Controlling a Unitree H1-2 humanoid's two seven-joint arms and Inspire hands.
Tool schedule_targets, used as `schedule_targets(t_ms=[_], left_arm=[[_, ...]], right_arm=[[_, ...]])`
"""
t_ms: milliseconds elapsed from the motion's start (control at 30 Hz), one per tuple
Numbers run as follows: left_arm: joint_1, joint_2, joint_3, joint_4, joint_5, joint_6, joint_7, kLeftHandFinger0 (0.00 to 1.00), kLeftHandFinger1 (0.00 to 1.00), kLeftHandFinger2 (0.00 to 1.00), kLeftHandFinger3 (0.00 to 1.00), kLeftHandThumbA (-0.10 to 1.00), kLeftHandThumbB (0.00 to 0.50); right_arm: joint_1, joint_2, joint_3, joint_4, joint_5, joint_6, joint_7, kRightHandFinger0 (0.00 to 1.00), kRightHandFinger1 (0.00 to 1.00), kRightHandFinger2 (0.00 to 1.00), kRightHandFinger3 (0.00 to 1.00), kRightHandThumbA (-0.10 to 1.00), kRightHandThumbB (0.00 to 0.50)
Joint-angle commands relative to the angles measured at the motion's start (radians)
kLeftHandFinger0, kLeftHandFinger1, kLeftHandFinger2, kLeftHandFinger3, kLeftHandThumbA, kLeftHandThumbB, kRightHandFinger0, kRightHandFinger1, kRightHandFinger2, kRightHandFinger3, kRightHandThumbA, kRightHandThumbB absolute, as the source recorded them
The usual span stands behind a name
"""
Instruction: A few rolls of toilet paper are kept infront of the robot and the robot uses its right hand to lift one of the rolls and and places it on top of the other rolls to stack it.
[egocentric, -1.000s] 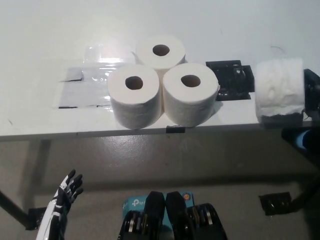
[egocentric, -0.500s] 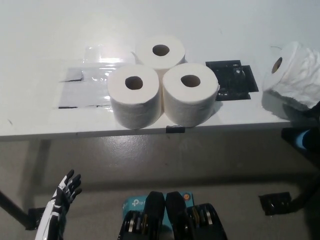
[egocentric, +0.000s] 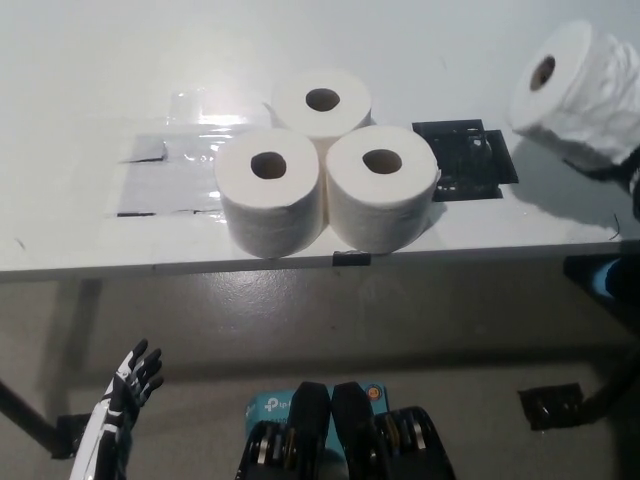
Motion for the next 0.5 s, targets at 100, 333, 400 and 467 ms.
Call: schedule_targets(t_ms=[100,333,400,467], left_arm=[[0.000,0.007,0.005,-0.022,-0.002,-0.017,0.005,1.00,1.00,1.00,1.00,1.00,0.366],[-0.004,0.008,0.001,-0.017,0.009,-0.021,0.006,1.00,1.00,1.00,1.00,1.00,0.367],[-0.001,0.009,0.002,-0.020,0.011,-0.023,0.007,1.00,1.00,1.00,1.00,1.00,0.356],[-0.003,0.009,0.003,-0.021,0.012,-0.026,0.009,1.00,1.00,1.00,1.00,1.00,0.355]], right_arm=[[-0.137,-0.009,0.063,-0.068,0.031,0.054,0.037,0.00,0.00,0.00,0.00,0.99,0.101],[-0.168,0.015,0.142,-0.120,0.005,0.030,0.010,0.00,0.00,0.00,0.00,1.00,0.059],[-0.175,0.024,0.173,-0.127,-0.010,0.024,-0.005,0.00,0.00,0.00,0.00,1.00,0.053],[-0.183,0.033,0.209,-0.133,-0.028,0.004,-0.011,0.00,0.00,0.00,0.00,1.00,0.042]])
